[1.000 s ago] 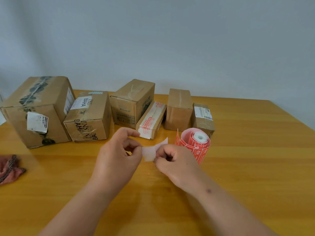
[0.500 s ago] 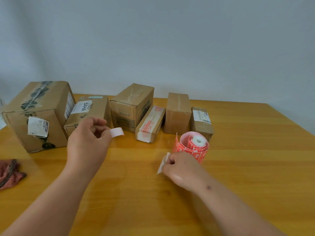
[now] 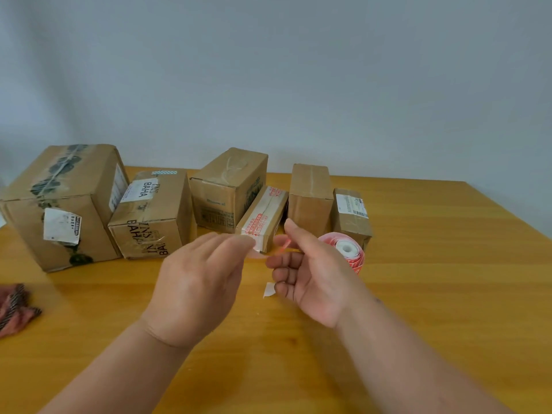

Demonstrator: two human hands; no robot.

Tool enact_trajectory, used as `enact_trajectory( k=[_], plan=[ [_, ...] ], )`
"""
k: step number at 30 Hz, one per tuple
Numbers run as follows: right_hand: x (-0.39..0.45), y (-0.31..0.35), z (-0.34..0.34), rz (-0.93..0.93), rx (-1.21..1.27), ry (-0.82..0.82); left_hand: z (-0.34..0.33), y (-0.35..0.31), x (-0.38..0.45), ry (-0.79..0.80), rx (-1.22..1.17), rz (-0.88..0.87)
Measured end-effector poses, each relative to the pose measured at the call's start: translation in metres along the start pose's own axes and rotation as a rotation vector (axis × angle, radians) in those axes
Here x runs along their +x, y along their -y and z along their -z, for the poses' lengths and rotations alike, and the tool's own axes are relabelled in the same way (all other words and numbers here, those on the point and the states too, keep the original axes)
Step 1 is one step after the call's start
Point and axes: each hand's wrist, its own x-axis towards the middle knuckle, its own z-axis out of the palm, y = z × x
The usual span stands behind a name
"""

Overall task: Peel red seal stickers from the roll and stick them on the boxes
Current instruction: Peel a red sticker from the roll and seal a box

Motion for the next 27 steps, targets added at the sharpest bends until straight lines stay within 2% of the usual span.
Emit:
enact_trajectory(
  k=[3, 6, 8, 11, 13, 15, 18, 21, 25, 27],
  plan=[
    [0.002, 0.002, 0.003, 0.075, -0.051, -0.038, -0.004, 0.002, -0.003, 0.008, -0.002, -0.095],
    [0.002, 0.003, 0.008, 0.136, -0.078, -0.048, -0.005, 0.002, -0.006, 0.005, -0.063, -0.03],
    [0.001, 0.003, 0.011, 0.191, -0.143, -0.063, -0.004, -0.003, -0.008, -0.015, -0.219, 0.169],
    [0.001, 0.001, 0.014, 0.29, -0.274, -0.113, 0.001, -0.017, -0.003, -0.075, -0.634, 0.693],
    [0.001, 0.0, 0.013, 0.342, -0.38, -0.131, 0.002, -0.022, 0.004, -0.014, -0.77, 0.951],
    [0.0, 0.0, 0.011, 0.366, -0.507, -0.138, 0.001, -0.023, 0.011, 0.123, -0.835, 1.079],
    [-0.002, 0.001, 0.009, 0.393, -0.631, -0.124, -0.003, -0.022, 0.018, 0.253, -0.815, 1.149],
    [-0.003, 0.003, 0.011, 0.395, -0.686, -0.116, -0.006, -0.017, 0.019, 0.24, -0.802, 1.166],
    [0.001, 0.005, 0.014, 0.402, -0.899, -0.178, -0.006, -0.012, 0.021, 0.255, -0.603, 1.076],
    [0.003, 0.008, 0.016, 0.414, -0.959, -0.216, -0.006, -0.01, 0.023, 0.232, -0.577, 1.053]
  ],
)
